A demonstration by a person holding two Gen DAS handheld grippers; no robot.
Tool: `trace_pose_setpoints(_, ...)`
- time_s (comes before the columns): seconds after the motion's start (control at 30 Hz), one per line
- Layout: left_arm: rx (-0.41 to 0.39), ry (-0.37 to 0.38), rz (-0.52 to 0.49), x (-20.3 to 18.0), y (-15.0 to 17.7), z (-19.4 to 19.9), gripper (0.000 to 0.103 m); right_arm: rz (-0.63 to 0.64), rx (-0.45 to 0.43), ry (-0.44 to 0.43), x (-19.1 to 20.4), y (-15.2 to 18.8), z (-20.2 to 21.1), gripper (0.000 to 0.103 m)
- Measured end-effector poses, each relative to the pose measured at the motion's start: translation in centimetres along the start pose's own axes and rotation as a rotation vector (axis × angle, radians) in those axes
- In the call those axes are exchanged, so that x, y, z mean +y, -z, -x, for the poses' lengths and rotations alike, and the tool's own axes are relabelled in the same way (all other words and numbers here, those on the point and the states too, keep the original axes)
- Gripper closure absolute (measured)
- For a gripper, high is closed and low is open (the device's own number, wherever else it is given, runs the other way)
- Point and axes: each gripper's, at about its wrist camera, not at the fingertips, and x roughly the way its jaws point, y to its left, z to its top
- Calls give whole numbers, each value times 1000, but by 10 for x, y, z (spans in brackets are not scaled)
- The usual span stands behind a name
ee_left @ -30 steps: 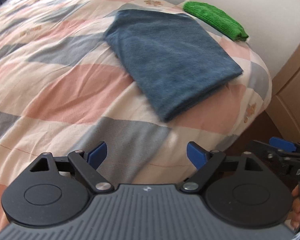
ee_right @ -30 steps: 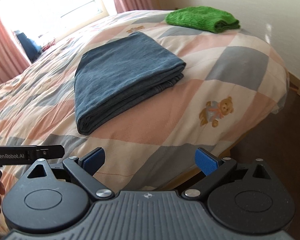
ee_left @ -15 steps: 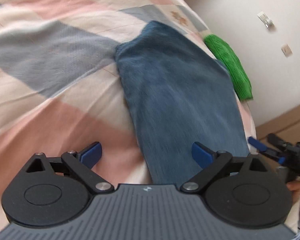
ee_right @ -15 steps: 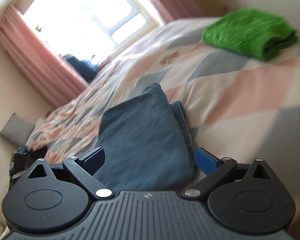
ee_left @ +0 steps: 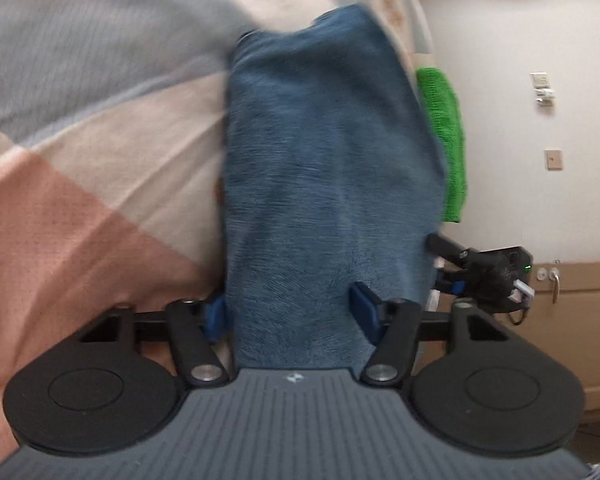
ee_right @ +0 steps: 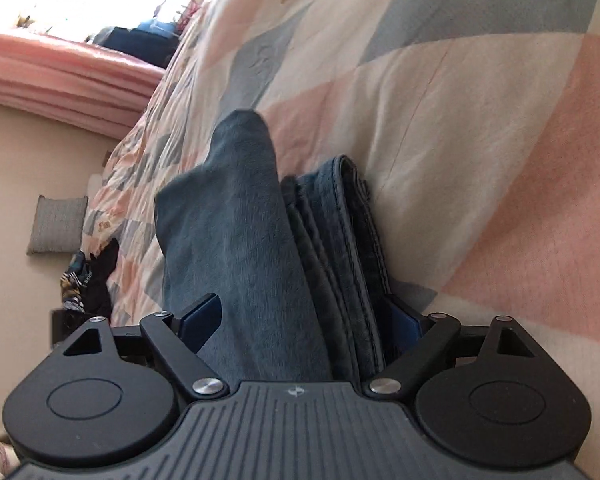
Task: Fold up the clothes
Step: 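Close both grippers on the folded jeans edge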
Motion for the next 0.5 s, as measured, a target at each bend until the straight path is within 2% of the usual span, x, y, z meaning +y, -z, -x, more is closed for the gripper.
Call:
trace_pose_setpoints(0.1, 20, -6, 16, -2, -3, -2, 47, -11, 35, 14, -3, -12, -1, 19)
trace_pose_setpoints(0.2, 47, -23, 36, -6, -8, -2, 44, 8, 66, -2, -3, -16, -10, 13)
trace_pose_setpoints(0.3, 66, -48, 53, -10, -10, -2, 44, 35, 108, 20, 4, -21, -20, 8)
trace_pose_setpoints(0.4, 67, -71, 59, -13, -7, -2, 43, 88, 160, 82, 17, -34, -18, 11)
trace_pose_setpoints(0.5, 61, -92, 62, -16, -13, -8, 41, 92, 189, 59, 12, -32, -16, 13)
